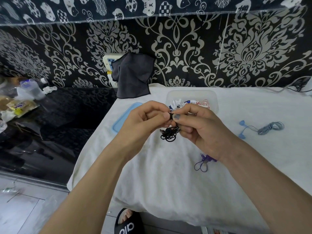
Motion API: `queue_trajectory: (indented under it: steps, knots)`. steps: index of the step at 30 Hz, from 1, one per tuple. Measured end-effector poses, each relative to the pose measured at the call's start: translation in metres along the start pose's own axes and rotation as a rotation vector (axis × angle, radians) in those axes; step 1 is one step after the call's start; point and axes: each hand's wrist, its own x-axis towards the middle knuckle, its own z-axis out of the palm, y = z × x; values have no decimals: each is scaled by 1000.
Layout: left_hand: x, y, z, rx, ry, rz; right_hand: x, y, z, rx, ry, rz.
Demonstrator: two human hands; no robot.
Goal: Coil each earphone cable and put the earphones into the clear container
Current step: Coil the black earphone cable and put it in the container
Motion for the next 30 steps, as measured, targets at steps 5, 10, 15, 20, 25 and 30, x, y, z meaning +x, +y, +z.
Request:
queue_trajectory:
  steps: [5, 10, 15, 20, 25, 30]
  knots:
    - [-1, 2, 3, 21, 1, 61, 2, 1, 1, 131, 7, 40]
    - [-4, 5, 10, 172, 38, 176, -1, 2, 2, 229, -17, 73]
    - [-8, 5, 15, 263, 76, 277, -5, 2, 4, 318, -41, 89]
    - [-11, 7, 16, 251, 76, 286, -8, 4, 7, 357, -77, 75]
    - [-13, 8, 16, 171, 65, 269, -8, 3, 9, 349, -106, 62]
    - [-17, 10, 16, 273, 87, 330, -9, 2, 12, 341, -109, 67]
